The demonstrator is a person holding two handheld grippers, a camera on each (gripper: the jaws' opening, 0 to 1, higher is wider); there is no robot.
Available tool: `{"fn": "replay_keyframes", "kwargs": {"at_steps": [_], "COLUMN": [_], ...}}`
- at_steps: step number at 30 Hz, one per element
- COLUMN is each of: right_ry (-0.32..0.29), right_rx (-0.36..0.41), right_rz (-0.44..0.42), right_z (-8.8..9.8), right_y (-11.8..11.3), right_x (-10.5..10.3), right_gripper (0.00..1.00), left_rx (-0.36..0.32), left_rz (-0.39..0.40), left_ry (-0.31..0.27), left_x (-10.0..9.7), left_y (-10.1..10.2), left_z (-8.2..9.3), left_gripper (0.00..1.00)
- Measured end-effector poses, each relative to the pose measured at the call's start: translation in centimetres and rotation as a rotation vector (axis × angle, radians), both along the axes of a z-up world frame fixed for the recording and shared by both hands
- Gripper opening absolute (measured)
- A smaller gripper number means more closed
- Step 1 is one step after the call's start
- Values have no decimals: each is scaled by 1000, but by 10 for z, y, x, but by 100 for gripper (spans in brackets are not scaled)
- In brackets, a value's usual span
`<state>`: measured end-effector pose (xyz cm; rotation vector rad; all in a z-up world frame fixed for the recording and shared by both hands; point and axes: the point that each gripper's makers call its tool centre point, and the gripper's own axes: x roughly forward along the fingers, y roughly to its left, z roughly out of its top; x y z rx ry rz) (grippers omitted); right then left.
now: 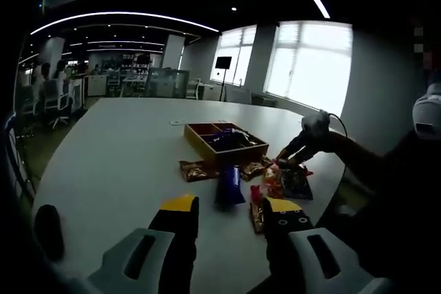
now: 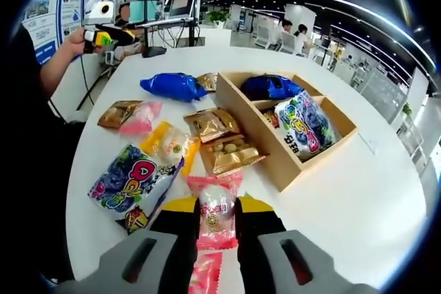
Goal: Pick up the scattered marshmallows, QQ candies, Oreo cookies, and mixed nuts on the table and sort them into separate containers
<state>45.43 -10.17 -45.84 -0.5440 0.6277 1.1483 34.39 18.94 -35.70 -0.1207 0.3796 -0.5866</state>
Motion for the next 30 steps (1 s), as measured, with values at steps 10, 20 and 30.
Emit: {"fn": "replay_keyframes", "kwargs": {"at_steps": [10, 20, 30], "right_ry": [-24, -58, -101], "right_rx": [19, 56, 56], "right_rz": [4, -3, -22], "right_z": [19, 41, 58], "right_y": [1, 3, 3], "right_x": [5, 13, 31], "right_gripper": [16, 16, 17], "left_rx": [-2, -3, -8], "left_rz": [-1, 3, 4], "left_ry": [-1, 2, 2], "left_x": [-1, -3, -4], "left_y": [-1, 0, 0], "left_z": [0, -1, -3], "left_gripper": [42, 42, 42]}}
